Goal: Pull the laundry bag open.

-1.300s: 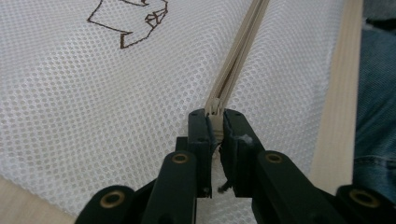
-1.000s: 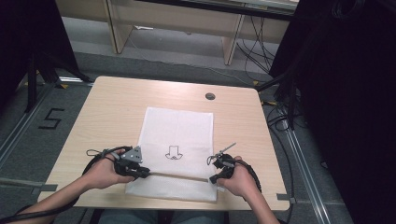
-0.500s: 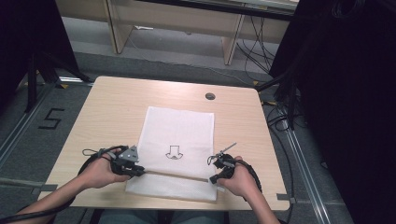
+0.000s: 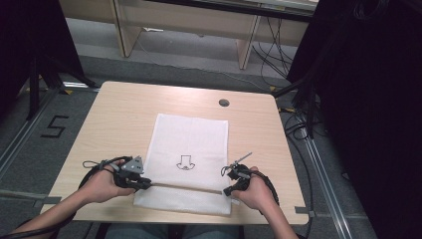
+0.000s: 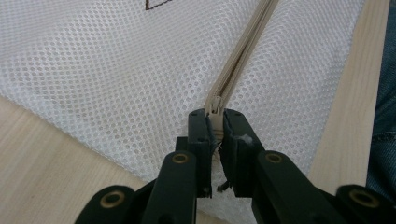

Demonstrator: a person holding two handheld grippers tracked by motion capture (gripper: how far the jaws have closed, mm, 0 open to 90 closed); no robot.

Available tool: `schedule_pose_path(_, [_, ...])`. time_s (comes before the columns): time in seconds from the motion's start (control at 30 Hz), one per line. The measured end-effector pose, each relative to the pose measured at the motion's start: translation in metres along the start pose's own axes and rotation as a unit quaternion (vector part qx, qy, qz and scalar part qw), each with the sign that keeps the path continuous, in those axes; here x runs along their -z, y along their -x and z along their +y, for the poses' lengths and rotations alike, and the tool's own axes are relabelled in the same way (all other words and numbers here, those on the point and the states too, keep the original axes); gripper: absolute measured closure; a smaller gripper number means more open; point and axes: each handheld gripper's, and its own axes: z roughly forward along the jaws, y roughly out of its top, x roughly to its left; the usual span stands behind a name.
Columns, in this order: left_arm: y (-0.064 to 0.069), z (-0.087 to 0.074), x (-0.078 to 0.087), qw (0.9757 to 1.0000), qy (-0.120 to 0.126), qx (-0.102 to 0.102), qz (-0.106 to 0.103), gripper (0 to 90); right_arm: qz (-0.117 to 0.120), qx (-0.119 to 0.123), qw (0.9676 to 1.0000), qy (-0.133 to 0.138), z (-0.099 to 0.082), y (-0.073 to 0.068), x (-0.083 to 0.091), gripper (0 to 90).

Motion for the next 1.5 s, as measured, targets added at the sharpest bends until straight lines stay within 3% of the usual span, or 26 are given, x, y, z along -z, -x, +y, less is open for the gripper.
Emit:
schedule_pose_path(0.07, [0.0, 0.0, 0.001, 1.0, 0.0, -0.001, 0.002, 81.9, 0.002, 0.006, 0.9999, 0.01, 0.0, 0.002, -0.001, 90.0])
schedule_pose_path(0.2, [0.001, -0.002, 0.0, 1.0, -0.001, 0.001, -0.002, 81.8, 0.002, 0.011, 0.9999, 0.005, 0.0, 0.002, -0.001, 90.0])
schedule_pose_path(0.37, [0.0, -0.003, -0.001, 0.9999, -0.007, 0.001, -0.01, 81.9, 0.004, -0.002, 1.0, 0.0, 0.0, -0.001, 0.0, 90.0])
schedule_pose_path(0.57, [0.0, -0.004, -0.001, 1.0, -0.006, -0.001, -0.004, 81.8, 0.001, 0.014, 0.9999, 0.009, 0.0, 0.001, -0.001, 90.0])
schedule_pose_path(0.63, [0.0, -0.004, -0.002, 1.0, -0.007, -0.001, -0.004, 81.8, 0.003, 0.003, 1.0, 0.003, 0.0, 0.0, 0.0, 90.0])
schedule_pose_path(0.7, [0.0, -0.004, -0.002, 0.9999, -0.01, -0.009, -0.004, 81.9, -0.001, -0.001, 1.0, 0.0, 0.0, -0.001, 0.0, 90.0])
schedule_pose_path(0.73, [0.0, -0.004, -0.002, 0.9999, -0.013, -0.01, -0.002, 81.9, 0.0, 0.014, 0.9999, 0.007, 0.0, 0.001, -0.001, 90.0])
schedule_pose_path(0.77, [0.0, -0.004, -0.002, 0.9998, -0.014, -0.011, -0.002, 81.9, 0.003, 0.0, 1.0, 0.002, 0.0, 0.0, 0.0, 90.0])
schedule_pose_path(0.83, [-0.001, -0.003, -0.001, 0.9996, -0.023, -0.019, -0.001, 81.9, 0.001, 0.0, 1.0, 0.003, 0.0, 0.0, 0.0, 90.0])
schedule_pose_path(0.87, [-0.001, -0.005, -0.001, 0.9993, -0.032, -0.019, 0.009, 81.9, 0.001, 0.009, 0.9999, 0.007, 0.0, 0.001, 0.0, 90.0])
schedule_pose_path(0.9, [-0.003, -0.005, -0.001, 0.9993, -0.032, -0.016, 0.006, 81.9, 0.004, -0.002, 1.0, 0.001, 0.0, -0.001, 0.0, 90.0])
schedule_pose_path(0.93, [-0.003, -0.006, -0.001, 0.9996, -0.028, -0.008, 0.004, 81.9, 0.001, 0.006, 1.0, 0.004, 0.0, 0.0, 0.0, 90.0])
schedule_pose_path(1.07, [-0.003, -0.005, 0.0, 0.9997, -0.021, -0.008, 0.004, 81.9, -0.003, 0.007, 1.0, 0.0, 0.001, 0.0, 0.0, 90.0])
schedule_pose_path(1.13, [-0.005, -0.005, -0.001, 0.9994, -0.031, -0.016, 0.005, 81.9, 0.0, 0.009, 1.0, 0.003, 0.001, 0.0, -0.001, 90.0])
schedule_pose_path(1.17, [-0.004, -0.006, -0.001, 0.9995, -0.031, -0.009, 0.005, 81.9, -0.001, 0.0, 1.0, 0.001, 0.0, -0.001, 0.0, 90.0])
schedule_pose_path(1.23, [-0.007, -0.008, 0.001, 0.9991, -0.038, -0.003, 0.018, 81.9, 0.001, 0.013, 0.9999, 0.006, 0.0, 0.0, -0.001, 90.0])
schedule_pose_path(1.27, [-0.01, -0.009, 0.003, 0.9994, -0.034, 0.0, 0.012, 81.9, 0.002, 0.017, 0.9998, 0.009, 0.0, 0.001, -0.001, 90.0])
schedule_pose_path(1.33, [-0.007, -0.007, 0.006, 0.9989, -0.038, -0.014, 0.022, 82.0, 0.004, 0.004, 1.0, 0.004, 0.0, -0.002, -0.001, 90.0])
schedule_pose_path(1.4, [-0.006, -0.009, 0.005, 0.9988, -0.044, -0.013, 0.016, 82.0, 0.003, 0.013, 0.9999, 0.005, 0.0, 0.0, -0.001, 90.0])
schedule_pose_path(1.47, [-0.006, -0.011, 0.005, 0.9984, -0.052, -0.005, 0.023, 82.1, -0.004, 0.019, 0.9998, -0.002, 0.001, -0.004, 0.0, 90.0])
schedule_pose_path(1.5, [-0.006, -0.013, 0.006, 0.999, -0.041, 0.009, 0.017, 82.1, -0.008, 0.023, 0.9997, 0.0, 0.002, -0.005, -0.001, 90.0])
